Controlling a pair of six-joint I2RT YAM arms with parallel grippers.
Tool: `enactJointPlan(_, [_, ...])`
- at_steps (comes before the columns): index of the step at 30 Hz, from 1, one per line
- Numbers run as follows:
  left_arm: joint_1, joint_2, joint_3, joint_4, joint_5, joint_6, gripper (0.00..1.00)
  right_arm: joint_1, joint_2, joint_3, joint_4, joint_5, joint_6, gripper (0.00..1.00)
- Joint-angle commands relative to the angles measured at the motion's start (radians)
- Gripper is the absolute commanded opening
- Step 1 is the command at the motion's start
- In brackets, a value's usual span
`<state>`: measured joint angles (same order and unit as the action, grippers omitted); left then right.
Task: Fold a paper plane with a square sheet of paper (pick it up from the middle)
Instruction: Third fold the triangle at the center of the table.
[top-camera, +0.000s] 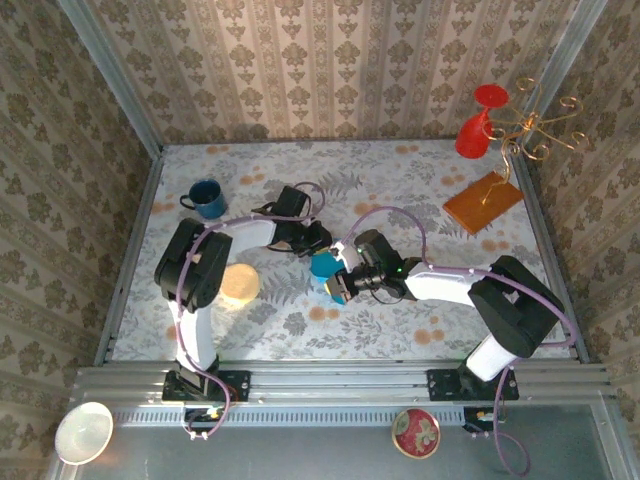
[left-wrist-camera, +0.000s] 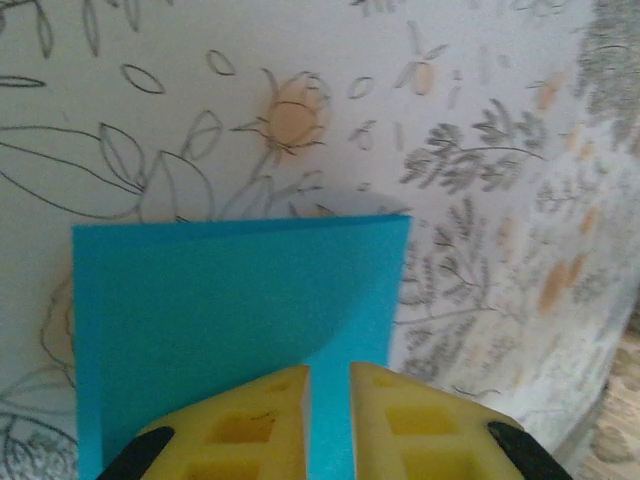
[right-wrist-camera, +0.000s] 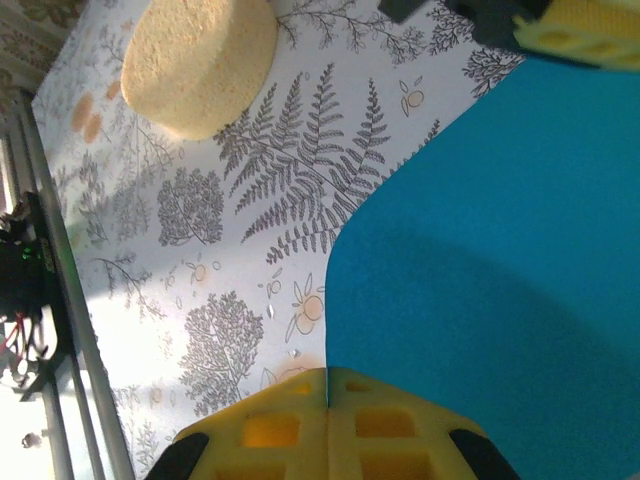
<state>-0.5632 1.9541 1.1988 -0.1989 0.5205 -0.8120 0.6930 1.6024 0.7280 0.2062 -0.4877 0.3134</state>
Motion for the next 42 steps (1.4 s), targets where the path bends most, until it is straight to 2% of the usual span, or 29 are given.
enactJointPlan(1, [-0.007, 0.034, 0.063, -0.132, -0.058, 0.085, 0.17, -0.012, 0.024, -0.007, 0.029, -0.043, 0.041, 0.0])
enactJointPlan(9, [-0.028, 0.114, 0.117, -0.239, -0.106, 0.133, 0.13, -0.042, 0.066, 0.017, -0.007, -0.028, 0.068, 0.0])
enactJointPlan(26, [-0.03, 0.132, 0.114, -0.244, -0.099, 0.148, 0.12, -0.078, 0.145, 0.088, -0.105, 0.067, 0.098, 0.01])
enactJointPlan(42, [-0.03, 0.128, 0.104, -0.231, -0.09, 0.14, 0.12, -0.083, 0.169, 0.106, -0.131, 0.069, 0.095, 0.01])
